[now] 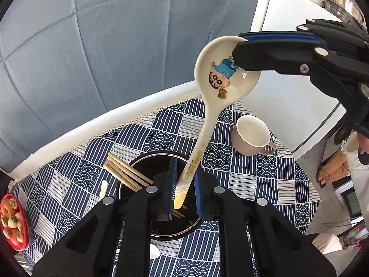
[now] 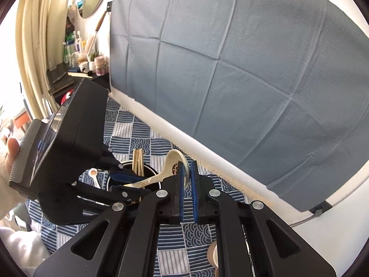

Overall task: Organize utensils
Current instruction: 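Lift the cartoon spoon over the black holder and drop it in, then withdraw the open left tool toward the white spoon with brown print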

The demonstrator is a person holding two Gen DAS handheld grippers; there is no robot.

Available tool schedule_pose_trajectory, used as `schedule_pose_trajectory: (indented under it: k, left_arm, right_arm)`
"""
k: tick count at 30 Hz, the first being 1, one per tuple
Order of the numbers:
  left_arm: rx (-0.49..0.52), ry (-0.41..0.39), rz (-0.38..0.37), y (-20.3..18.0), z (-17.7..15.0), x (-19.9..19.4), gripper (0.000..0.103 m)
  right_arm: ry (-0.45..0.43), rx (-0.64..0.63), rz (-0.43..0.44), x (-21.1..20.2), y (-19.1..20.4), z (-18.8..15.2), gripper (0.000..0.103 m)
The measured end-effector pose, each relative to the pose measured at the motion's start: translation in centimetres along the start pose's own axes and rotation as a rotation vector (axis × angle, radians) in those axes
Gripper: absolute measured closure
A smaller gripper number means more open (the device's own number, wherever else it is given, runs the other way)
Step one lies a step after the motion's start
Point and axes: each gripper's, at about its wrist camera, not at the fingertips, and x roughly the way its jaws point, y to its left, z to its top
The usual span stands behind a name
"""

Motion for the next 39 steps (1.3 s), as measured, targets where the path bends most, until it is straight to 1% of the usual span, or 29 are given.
schedule_pose_trajectory:
  k: [8, 12, 13, 14, 15, 16, 17, 18, 19, 20, 21, 22, 23, 24, 25, 31, 34, 39]
  left_arm:
    - [-0.005, 0.057, 0.002, 0.5, -1.2, 2.3, 0.089]
    - [-0.011, 0.056, -0.004, 0.6, -1.7, 2.7, 0.089]
    - [-0.017, 0.056, -0.007, 0.8, -1.8, 2.7, 0.079]
    - [-0.028, 0.051, -0.007, 0.9, -2.0, 2.5, 0.067]
    - [-0.036, 0.029, -0.007, 1.0, -2.1, 2.1, 0.042]
    - [-0.037, 0.004, 0.006, 1.2, -2.2, 1.7, 0.035]
    - [-0.041, -0.007, 0.0, 1.4, -2.4, 1.4, 0.034]
    - [-0.047, -0.017, -0.005, 1.6, -2.5, 1.0, 0.029]
    - [-0.047, -0.029, 0.004, 1.7, -2.7, 0.7, 0.021]
    - [-0.045, -0.043, 0.019, 1.9, -2.8, 0.3, 0.017]
    - [-0.045, -0.052, 0.024, 2.1, -3.0, 0.0, 0.016]
    - [-0.05, -0.057, 0.028, 2.4, -3.2, -0.3, 0.016]
    - [-0.058, -0.061, 0.038, 2.8, -3.3, -0.6, 0.013]
    - [-0.067, -0.068, 0.052, 3.2, -3.5, -0.9, 0.007]
    - [-0.077, -0.075, 0.06, 3.6, -3.7, -1.2, 0.007]
    - [-0.17, -0.089, 0.087, 6.7, -5.6, -2.6, 0.006]
    - [-0.221, -0.098, 0.084, 8.4, -6.9, -3.4, 0.006]
    - [-0.261, -0.104, 0.107, 10.7, -8.9, -4.4, 0.006]
  right_arm:
    - [0.034, -0.012, 0.05, 1.8, 1.4, -0.7, 0.097]
    - [0.033, -0.009, 0.074, 2.0, 1.8, -0.8, 0.096]
    - [0.028, -0.006, 0.087, 1.9, 1.9, -0.8, 0.095]
    - [0.02, 0.0, 0.1, 1.7, 1.8, -0.9, 0.094]
    - [0.015, 0.01, 0.108, 1.6, 1.8, -0.9, 0.093]
    - [0.009, 0.02, 0.114, 1.4, 1.6, -0.9, 0.086]
    - [0.001, 0.031, 0.112, 1.2, 1.5, -1.0, 0.069]
    - [-0.009, 0.038, 0.103, 1.0, 1.3, -1.0, 0.058]
    - [-0.024, 0.042, 0.089, 0.6, 1.2, -1.0, 0.039]
    - [-0.038, 0.046, 0.073, 0.4, 1.0, -1.0, 0.032]
    - [-0.048, 0.056, 0.067, 0.1, 0.8, -1.1, 0.03]
    - [-0.054, 0.067, 0.065, 0.0, 0.6, -1.1, 0.026]
    - [-0.062, 0.079, 0.057, -0.2, 0.4, -1.1, 0.019]
    - [-0.07, 0.09, 0.054, -0.4, 0.2, -1.2, 0.018]
    - [-0.073, 0.101, 0.061, -0.5, 0.0, -1.3, 0.018]
    - [-0.065, 0.121, 0.065, -0.5, 0.7, -1.9, 0.017]
    - [-0.056, 0.12, 0.07, -0.5, 1.6, -2.2, 0.017]
    - [-0.031, 0.106, 0.06, -0.4, 3.2, -2.4, 0.017]
